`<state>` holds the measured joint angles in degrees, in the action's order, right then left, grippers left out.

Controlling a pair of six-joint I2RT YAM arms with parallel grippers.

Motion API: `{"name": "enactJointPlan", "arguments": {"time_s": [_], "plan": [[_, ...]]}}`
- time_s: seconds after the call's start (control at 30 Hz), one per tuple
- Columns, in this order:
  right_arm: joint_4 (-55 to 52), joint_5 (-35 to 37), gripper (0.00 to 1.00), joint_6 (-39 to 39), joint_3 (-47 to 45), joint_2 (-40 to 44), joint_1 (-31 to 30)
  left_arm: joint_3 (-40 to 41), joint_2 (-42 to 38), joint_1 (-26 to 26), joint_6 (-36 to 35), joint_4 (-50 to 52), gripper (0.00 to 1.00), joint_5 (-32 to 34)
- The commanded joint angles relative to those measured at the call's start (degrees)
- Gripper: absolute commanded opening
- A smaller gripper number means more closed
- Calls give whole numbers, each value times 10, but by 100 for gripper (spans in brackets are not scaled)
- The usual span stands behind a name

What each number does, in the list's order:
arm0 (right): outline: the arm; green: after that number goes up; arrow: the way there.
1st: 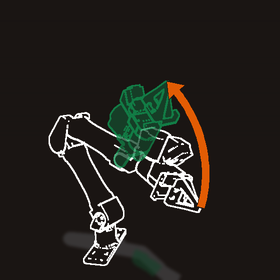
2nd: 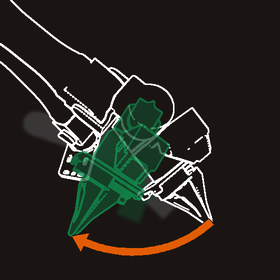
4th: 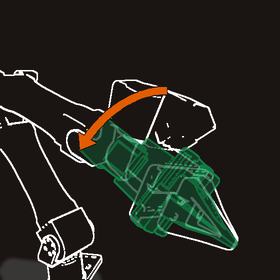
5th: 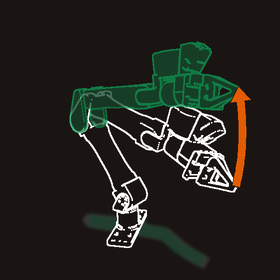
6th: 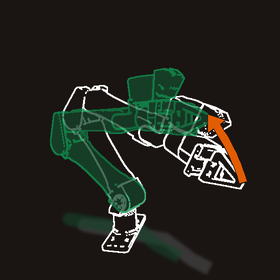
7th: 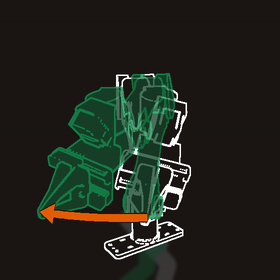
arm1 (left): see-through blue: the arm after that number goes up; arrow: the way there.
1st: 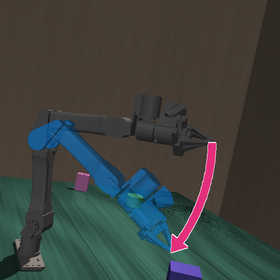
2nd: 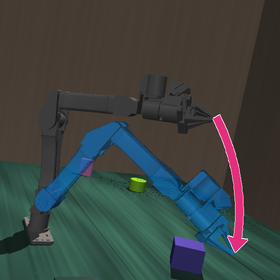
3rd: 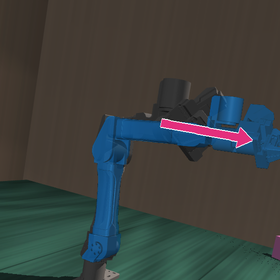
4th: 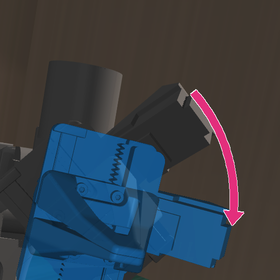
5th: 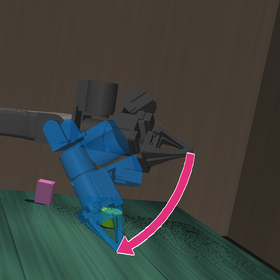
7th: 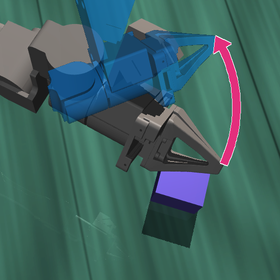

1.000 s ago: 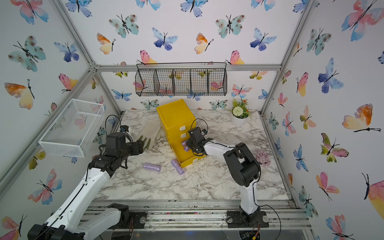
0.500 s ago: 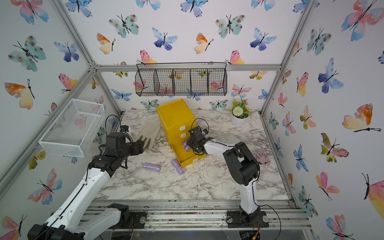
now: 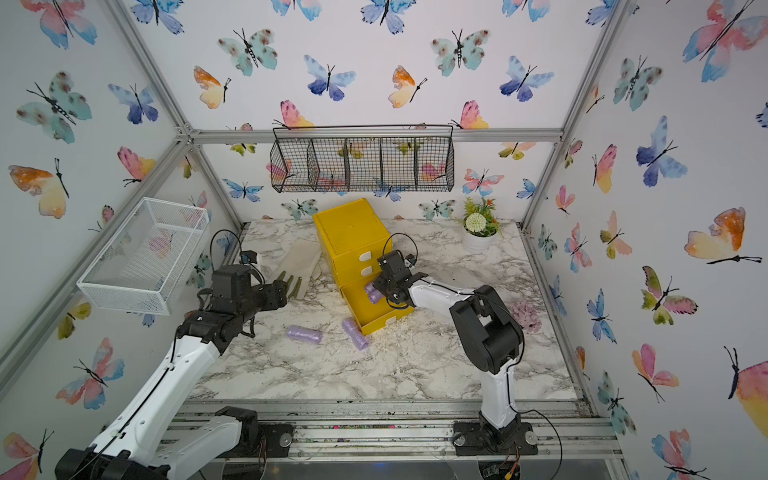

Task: Sort the rolls of trash bags by color and place them into the drawer
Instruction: Place the roll of trash bags in the drawer, then pick up the roll of trash bags from the center of the board.

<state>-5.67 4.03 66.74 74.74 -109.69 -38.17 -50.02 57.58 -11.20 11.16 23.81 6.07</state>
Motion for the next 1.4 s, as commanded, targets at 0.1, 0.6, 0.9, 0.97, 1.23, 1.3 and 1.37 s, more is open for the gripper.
{"name": "enactJointPlan", "arguments": {"time_s": [0.1,0.6,0.9,0.97,1.23,1.3,1.37], "plan": [[-21,-12,44,-67,-7,99,5,8,-1,6,-5,-8,78,-8],[-55,75,47,-152,-188,390,5,3,34,6,9,6,76,-15],[-101,103,51,-166,-258,468,5,0,101,-44,63,41,67,-118],[-107,112,52,-169,-269,484,5,7,98,-77,86,44,67,-122],[-113,127,54,-174,-289,516,4,37,85,-188,257,37,69,-141],[-113,128,54,-173,-289,516,5,47,89,-206,307,27,70,-142],[-114,133,55,-170,-289,514,5,67,91,-214,357,-6,70,-158]]}}
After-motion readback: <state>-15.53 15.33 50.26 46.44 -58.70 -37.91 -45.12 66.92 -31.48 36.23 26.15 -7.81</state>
